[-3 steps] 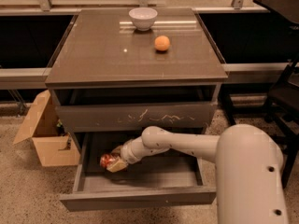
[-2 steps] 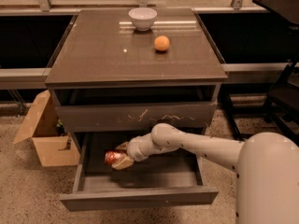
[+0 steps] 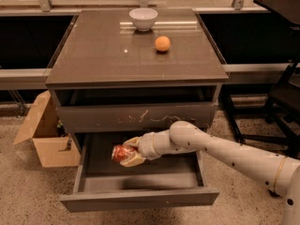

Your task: Pick coke can from middle drawer and place on counter

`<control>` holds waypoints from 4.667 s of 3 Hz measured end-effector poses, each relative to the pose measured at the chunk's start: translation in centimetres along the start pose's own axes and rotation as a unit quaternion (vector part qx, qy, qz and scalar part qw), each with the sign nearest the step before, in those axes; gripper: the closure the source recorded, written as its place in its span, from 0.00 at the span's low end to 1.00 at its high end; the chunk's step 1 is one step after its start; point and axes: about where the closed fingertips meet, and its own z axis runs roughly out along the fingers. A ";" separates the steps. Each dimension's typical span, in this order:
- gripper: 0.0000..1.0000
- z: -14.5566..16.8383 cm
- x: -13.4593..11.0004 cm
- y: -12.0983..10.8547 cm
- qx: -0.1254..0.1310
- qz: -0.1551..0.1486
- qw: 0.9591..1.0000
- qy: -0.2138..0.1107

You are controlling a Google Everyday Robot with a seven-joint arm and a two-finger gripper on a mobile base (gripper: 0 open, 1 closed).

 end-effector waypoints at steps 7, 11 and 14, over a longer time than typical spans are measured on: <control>1.00 -16.6 -18.7 -2.1 0.069 -0.190 0.979 0.000; 1.00 -22.1 -27.0 -14.1 0.089 -0.268 0.955 0.090; 1.00 -21.1 -28.1 -17.6 0.116 -0.269 0.954 0.071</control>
Offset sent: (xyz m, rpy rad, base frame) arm -0.0507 -0.0219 0.1874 0.0397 -0.2977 0.0709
